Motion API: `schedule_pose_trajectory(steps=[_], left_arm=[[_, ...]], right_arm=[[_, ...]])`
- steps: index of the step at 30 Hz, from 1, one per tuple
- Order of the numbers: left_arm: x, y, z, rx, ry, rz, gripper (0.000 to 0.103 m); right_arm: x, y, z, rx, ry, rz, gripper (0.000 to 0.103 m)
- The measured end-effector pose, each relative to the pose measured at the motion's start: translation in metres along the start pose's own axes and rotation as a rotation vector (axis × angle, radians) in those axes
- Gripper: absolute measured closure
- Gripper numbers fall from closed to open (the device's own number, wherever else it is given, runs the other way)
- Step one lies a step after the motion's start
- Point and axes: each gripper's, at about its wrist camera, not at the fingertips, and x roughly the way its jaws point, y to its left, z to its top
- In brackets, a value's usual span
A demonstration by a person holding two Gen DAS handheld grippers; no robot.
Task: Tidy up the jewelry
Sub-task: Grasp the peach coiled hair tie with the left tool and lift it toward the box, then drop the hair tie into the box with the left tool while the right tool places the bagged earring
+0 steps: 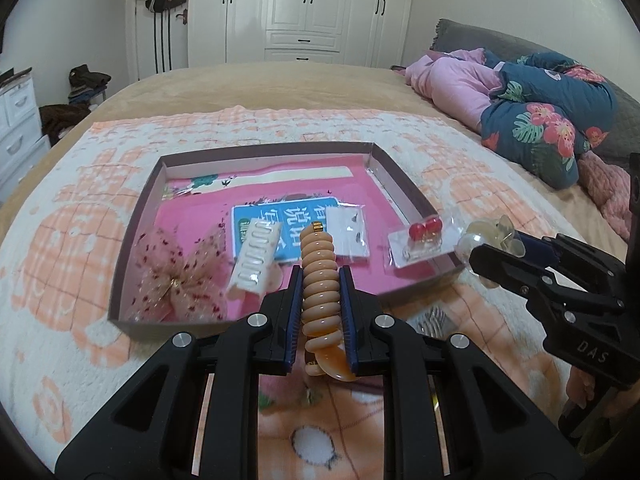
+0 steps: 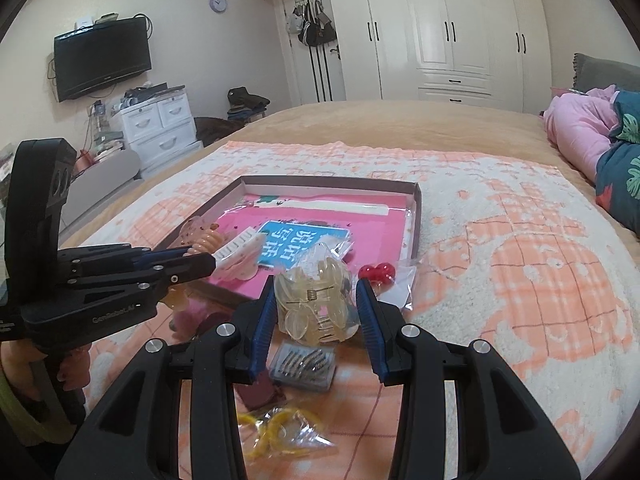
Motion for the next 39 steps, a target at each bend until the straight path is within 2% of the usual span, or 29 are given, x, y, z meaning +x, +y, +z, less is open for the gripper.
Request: schedule_pose_trajectory(steps=[24, 39], left_arm=[[0.053, -0.006, 0.026, -0.006, 0.038, -0.015, 0.092], [0.074, -0.001, 0.022, -0.020, 0.075, -0.014, 0.092]], right_arm=[[0.044, -0.024, 0.039, -0.044, 0.024, -0.031, 0.065], [0.099, -0.039, 0.048, -0.090, 0.121, -0.061, 0.065]])
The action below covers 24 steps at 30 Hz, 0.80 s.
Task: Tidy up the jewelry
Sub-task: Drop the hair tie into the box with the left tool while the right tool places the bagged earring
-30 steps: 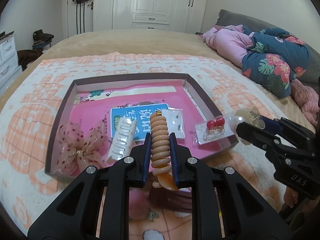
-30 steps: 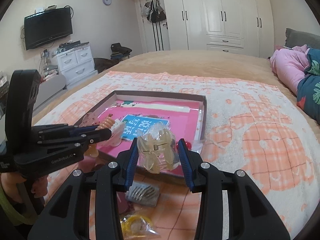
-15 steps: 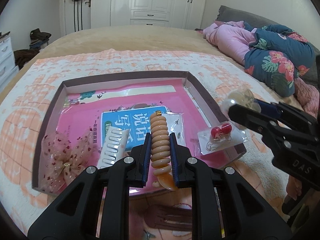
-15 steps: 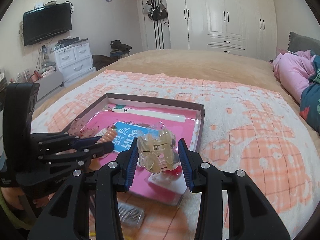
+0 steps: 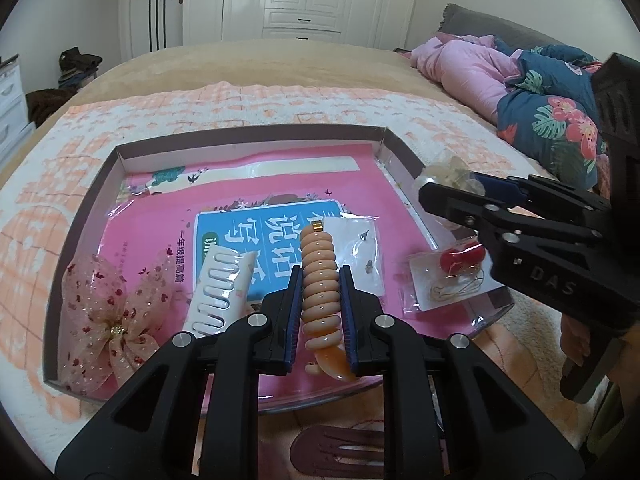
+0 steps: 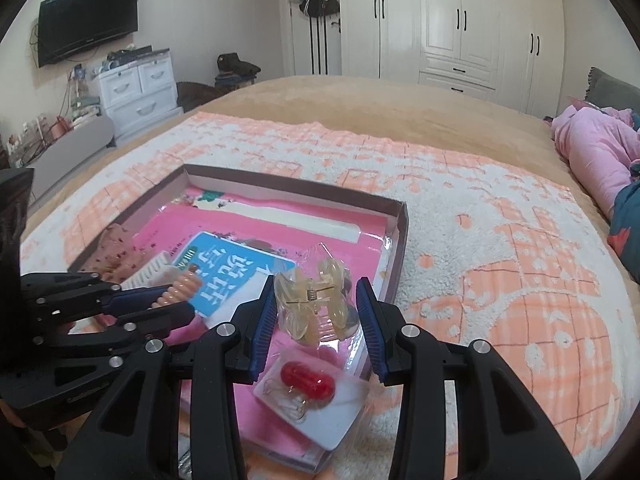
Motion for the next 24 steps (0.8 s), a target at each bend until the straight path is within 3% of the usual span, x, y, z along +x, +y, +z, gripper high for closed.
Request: schedule_pose_trajectory(steps=[20, 24], left_arm=[[0.004, 0.004, -0.003, -0.020, 0.008, -0.005, 0.092], [0.001, 0.006, -0.004, -0.028, 0.004, -0.002, 0.092]], right_arm=[[0.027, -0.003, -0.006, 0.010, 0.059, -0.008, 0.064], [0.022, -0.001, -0.006, 0.007, 0.038, -0.002, 0.059]])
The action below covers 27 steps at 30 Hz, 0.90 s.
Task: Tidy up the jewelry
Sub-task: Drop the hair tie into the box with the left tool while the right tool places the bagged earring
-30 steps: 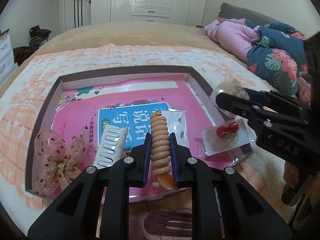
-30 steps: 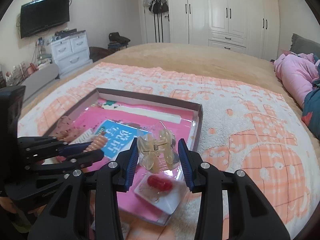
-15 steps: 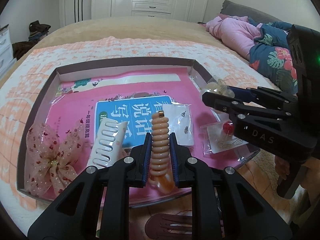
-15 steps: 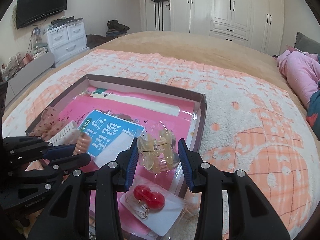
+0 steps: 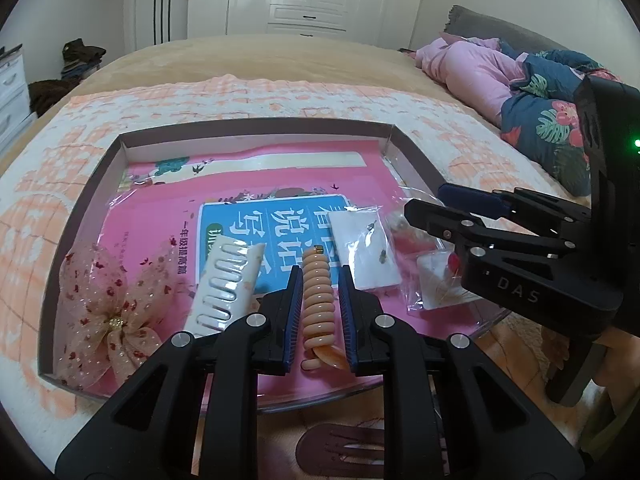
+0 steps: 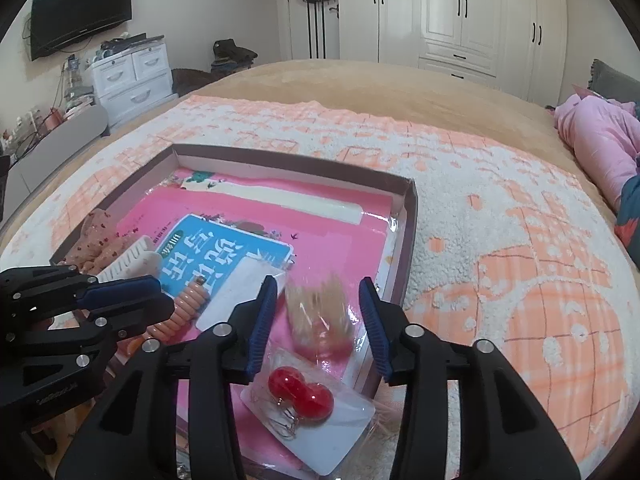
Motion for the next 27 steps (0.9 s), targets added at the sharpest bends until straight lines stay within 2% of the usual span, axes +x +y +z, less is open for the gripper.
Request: schedule_pose_trajectory(steps=[9, 12, 14, 17, 21, 25, 27], left_arm=[[-0.008, 0.003, -0.003, -0.017, -0.008, 0.003, 0.092], [-0.012, 0.004, -0.005, -0.026, -0.015, 0.004, 0.092], [-0.015, 0.005, -0.006, -0.032, -0.020, 0.003, 0.092], [-0.021, 0.005, -0.007, -0.040, -0.028, 0.001, 0.091], [-0.030, 0.006, -0.008, -0.049, -0.045, 0.001, 0.079], [-0.038, 0.008, -0.009, -0.054, -0.054, 0.004, 0.074], [-0.041, 0.008, -0.010, -0.056, -0.059, 0.007, 0.066]], right_arm=[[-0.015, -0.003, 0.000, 0.026, -0.033, -0.002, 0.054], [-0.022, -0.003, 0.000, 0.033, -0.046, 0.001, 0.052], [-0.027, -0.002, -0.001, 0.038, -0.054, 0.001, 0.046], [-0.035, -0.002, -0.002, 0.045, -0.068, 0.000, 0.045], [-0.045, 0.002, -0.006, 0.044, -0.080, -0.002, 0.040], [-0.054, 0.004, -0.008, 0.045, -0.094, -0.001, 0.036], [-0.061, 0.006, -0.009, 0.046, -0.102, -0.001, 0.032]])
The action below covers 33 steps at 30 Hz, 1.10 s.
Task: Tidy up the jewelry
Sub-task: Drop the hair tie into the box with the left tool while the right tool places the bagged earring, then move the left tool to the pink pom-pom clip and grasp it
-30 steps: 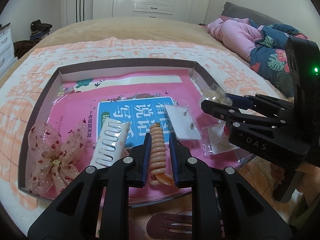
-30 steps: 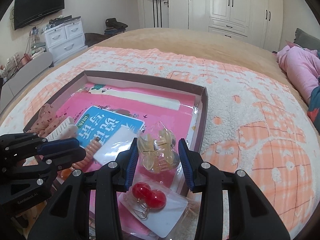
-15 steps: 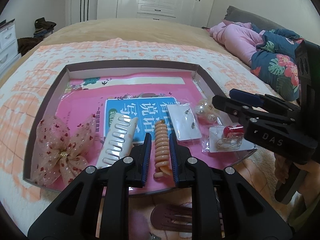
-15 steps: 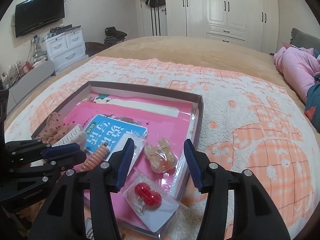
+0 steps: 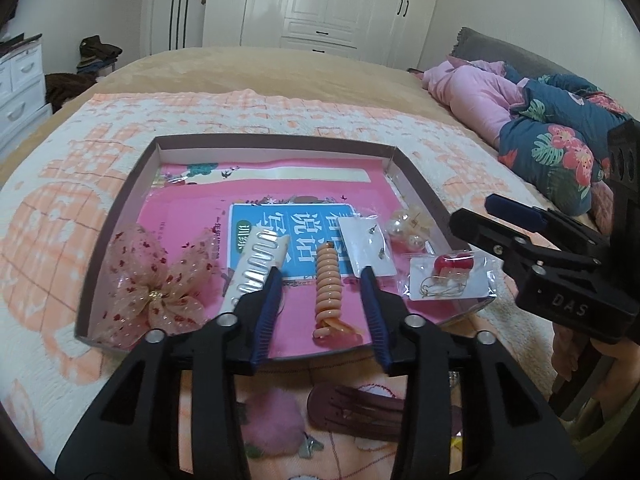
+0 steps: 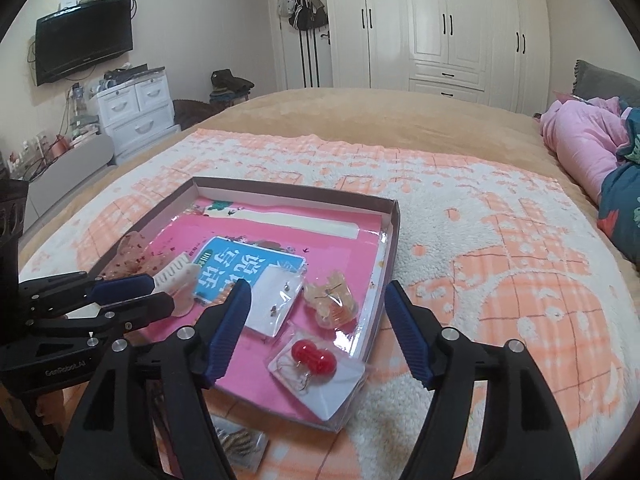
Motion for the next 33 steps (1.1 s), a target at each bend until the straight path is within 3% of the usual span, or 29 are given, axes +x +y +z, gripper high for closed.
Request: schedule_pose_trajectory(steps=[9, 13, 15, 33], left_arm=[[-0.018, 0.004, -0.001, -0.009, -0.029, 0.010, 0.040], [-0.025, 0.007, -0.004, -0.006, -0.036, 0.021, 0.036], [-0.027, 0.008, -0.006, -0.006, -0.040, 0.025, 0.025], [-0.052, 0.027, -0.020, -0.015, -0.068, 0.051, 0.022]], right_arm=[[-0.023, 0.002, 0.002, 0.027, -0.043, 0.005, 0.026], [-0.032, 0.005, 0.000, 0.023, -0.058, -0.007, 0.024], [-0.036, 0.007, -0.003, 0.026, -0.058, -0.001, 0.024], [-0.055, 0.030, -0.022, -0.002, -0.058, 0.011, 0.023]])
